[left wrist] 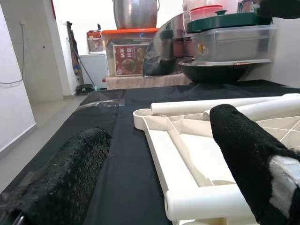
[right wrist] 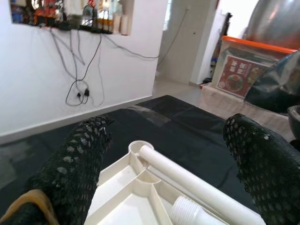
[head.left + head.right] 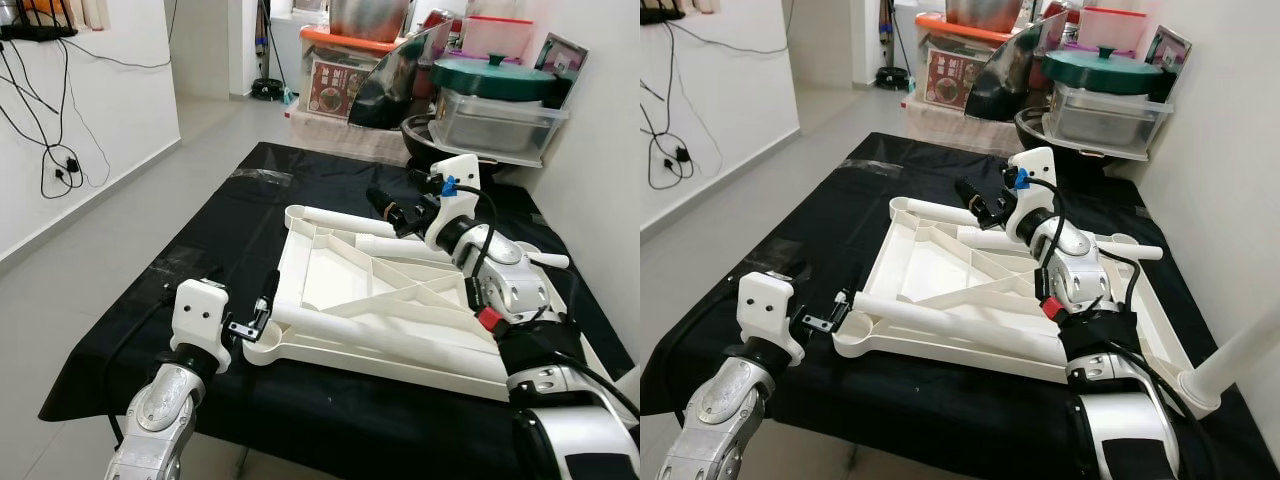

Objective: Building children table

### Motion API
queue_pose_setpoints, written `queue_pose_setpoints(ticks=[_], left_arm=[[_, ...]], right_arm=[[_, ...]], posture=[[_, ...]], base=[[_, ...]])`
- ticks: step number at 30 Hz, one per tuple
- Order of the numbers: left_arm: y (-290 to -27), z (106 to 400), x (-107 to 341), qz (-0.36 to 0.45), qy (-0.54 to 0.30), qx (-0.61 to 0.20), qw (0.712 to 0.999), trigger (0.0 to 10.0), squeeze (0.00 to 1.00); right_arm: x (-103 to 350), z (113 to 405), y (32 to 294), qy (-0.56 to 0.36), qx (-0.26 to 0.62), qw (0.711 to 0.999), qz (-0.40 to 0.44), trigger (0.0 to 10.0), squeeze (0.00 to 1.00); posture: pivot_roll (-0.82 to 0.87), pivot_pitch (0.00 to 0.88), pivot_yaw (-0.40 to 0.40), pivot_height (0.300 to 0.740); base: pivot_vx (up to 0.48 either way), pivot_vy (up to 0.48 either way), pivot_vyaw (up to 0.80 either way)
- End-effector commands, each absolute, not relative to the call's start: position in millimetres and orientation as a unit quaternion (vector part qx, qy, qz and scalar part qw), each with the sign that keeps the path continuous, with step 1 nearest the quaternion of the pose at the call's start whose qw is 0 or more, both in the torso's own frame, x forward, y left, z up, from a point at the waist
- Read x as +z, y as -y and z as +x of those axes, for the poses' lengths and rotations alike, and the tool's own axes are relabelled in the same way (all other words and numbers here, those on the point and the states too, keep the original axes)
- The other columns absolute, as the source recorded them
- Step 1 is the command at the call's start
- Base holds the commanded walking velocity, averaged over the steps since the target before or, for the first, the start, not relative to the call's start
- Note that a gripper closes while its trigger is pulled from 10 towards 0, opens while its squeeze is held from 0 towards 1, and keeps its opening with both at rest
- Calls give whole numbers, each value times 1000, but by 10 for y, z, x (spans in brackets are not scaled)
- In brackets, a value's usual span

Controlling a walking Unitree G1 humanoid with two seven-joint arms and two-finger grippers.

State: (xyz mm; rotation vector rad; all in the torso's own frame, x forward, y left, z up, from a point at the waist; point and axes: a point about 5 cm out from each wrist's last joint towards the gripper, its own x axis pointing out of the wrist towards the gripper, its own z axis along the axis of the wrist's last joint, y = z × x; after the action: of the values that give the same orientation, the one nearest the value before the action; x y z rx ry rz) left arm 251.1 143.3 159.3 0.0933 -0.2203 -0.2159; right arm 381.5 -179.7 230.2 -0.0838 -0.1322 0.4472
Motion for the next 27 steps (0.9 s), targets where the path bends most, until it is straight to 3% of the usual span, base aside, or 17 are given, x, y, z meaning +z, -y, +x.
queue_pose_setpoints(ticks=[1,27], left_arm=[[-1401,2519,1541,45,98,-113,988,10000,0],[-1411,2528,1513,38,89,-109,989,10000,0]], right_arm=[[2336,3812,1832,72,223,971,-53,10000,0],[2265,3791,1842,67,224,971,-52,10000,0]], posture=[[76,0,-115,740],[71,0,-107,740]], base=[[0,0,0],[0,0,0]])
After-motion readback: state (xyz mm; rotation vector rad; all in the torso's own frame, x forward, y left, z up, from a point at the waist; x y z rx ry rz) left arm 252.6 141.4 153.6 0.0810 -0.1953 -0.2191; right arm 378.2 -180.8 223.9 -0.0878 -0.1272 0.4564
